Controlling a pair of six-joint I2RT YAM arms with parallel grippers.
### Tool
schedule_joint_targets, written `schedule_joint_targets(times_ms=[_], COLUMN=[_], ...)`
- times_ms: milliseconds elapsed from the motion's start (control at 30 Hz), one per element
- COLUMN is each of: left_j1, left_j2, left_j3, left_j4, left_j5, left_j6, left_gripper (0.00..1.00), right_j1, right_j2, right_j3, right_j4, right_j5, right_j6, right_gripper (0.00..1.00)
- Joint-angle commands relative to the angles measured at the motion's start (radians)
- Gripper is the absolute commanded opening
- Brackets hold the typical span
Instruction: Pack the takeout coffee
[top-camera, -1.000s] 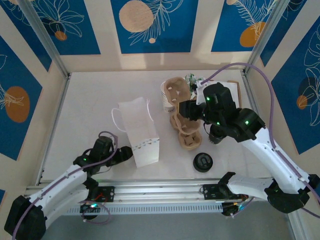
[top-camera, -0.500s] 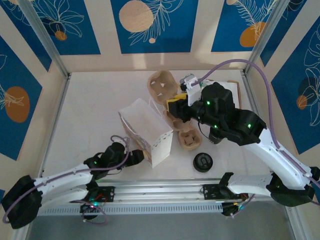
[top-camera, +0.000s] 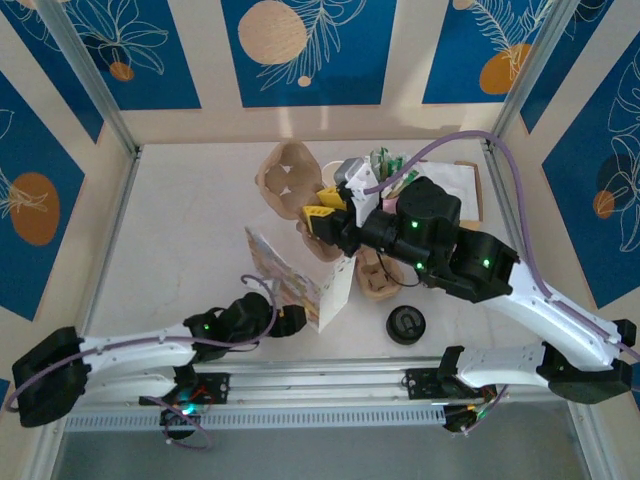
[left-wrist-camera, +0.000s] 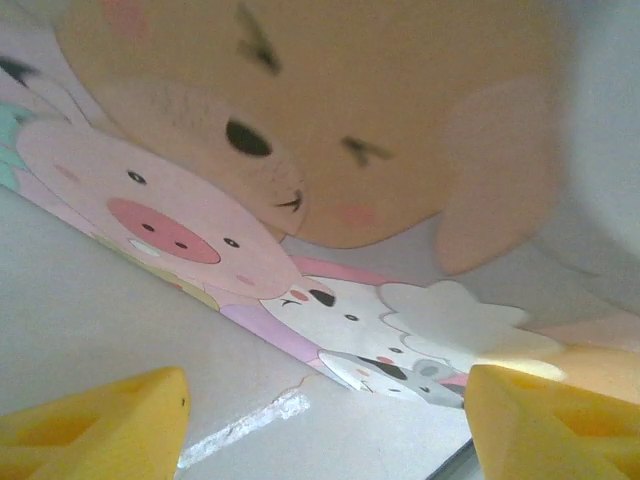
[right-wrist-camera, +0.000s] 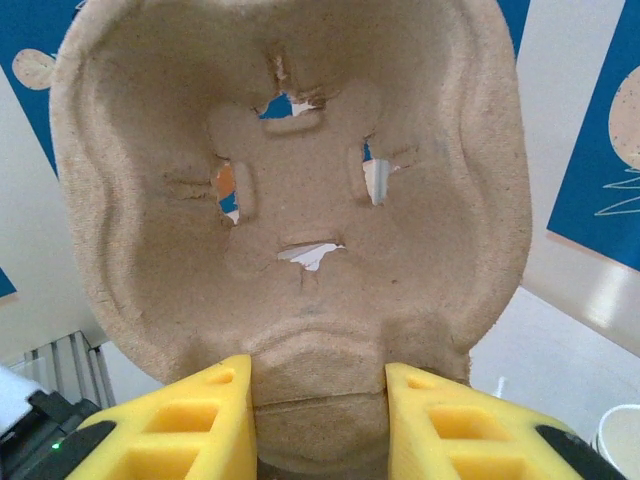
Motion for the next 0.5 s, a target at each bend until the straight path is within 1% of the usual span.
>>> schedule_joint_targets(times_ms=[0, 100, 200, 333, 467], left_j1=[-0.010, -0.010, -0.009, -0.008, -0.007], left_j2=[-0.115, -0.204, -0.246, -0.241, -0.226], left_j3=[0.058, 0.122, 0.190, 0.304, 0.410], left_j4=[-0.217, -0.420, -0.564, -0.747, -0.888], left_j5=[-0.100, -0.182, -0.256, -0.356, -0.438], left_j6=[0.058, 0.101, 0.140, 0.158, 0.186], left_gripper=[0.73, 0.74, 0.75, 0.79, 0.80], right_j1=[0.007, 0.003, -0.002, -0.010, -0.009], right_j2=[0.035, 0.058, 0.071, 0.093, 0.104], right_j3=[-0.014, -0.025, -0.049, -0.065, -0.093], right_j4=[0.070, 0.087, 0.115, 0.129, 0.164], right_j5=[-0.018, -0.011, -0.030, -0.039, -0.046], right_j6=[-0.030, -0.029, -0.018, 0.002, 0.032], right_gripper=[0.33, 0.32, 0.32, 0.32, 0.32])
